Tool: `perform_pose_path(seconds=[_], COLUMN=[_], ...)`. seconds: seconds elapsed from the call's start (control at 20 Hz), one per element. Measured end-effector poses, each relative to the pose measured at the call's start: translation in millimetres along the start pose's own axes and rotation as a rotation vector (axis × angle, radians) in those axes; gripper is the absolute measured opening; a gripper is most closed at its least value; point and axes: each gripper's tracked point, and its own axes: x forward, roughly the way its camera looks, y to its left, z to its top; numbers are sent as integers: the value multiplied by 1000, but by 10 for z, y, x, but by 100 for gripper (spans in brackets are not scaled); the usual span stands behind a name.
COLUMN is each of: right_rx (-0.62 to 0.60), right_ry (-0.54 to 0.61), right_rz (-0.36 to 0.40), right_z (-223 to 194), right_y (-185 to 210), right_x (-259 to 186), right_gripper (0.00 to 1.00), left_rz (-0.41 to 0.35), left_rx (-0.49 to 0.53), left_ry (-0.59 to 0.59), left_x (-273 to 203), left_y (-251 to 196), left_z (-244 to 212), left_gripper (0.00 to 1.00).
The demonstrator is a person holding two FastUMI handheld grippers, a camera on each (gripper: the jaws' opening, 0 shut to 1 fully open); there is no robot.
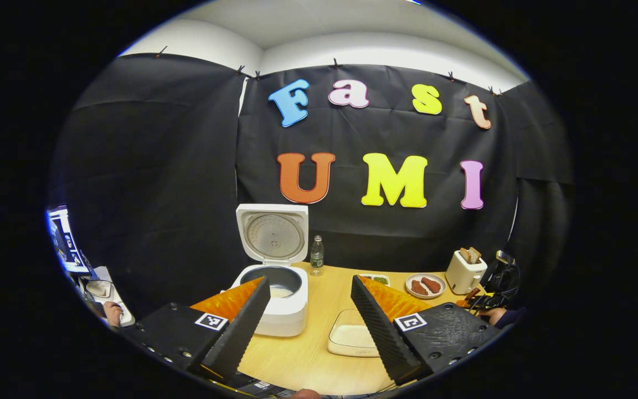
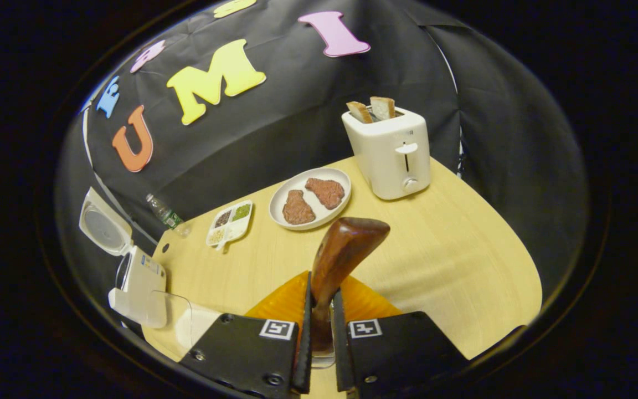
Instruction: Close the left gripper, press the button to open the rice cooker; take a wooden spoon from the chopstick holder with the right hand, scoop a spoonful of rice and pour it into the rice cooker, then put the wooden spoon back into the chopstick holder.
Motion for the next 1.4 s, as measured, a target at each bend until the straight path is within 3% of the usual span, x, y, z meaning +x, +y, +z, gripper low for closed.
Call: perform_pose_path(seconds=[0.25, 0.8, 1.0, 1.4], right_rx=[-100, -226, -289, -330], right_ry=[-68, -245, -305, -307], right_rz=[20, -92, -106, -11], right_z=[62, 499, 535, 59], right_y=[158, 544, 924, 2067], right_x=[-297, -983, -1268, -1258], right_gripper=[16, 11, 11, 11], left_rz=[-70, -222, -256, -263], left_rx=[23, 14, -5, -32], left_ry=[-22, -79, -80, -84], left_x=[-13, 346, 455, 596], left_y=[-45, 183, 248, 651], left_z=[23, 191, 122, 79], left_gripper=[94, 94, 94, 94])
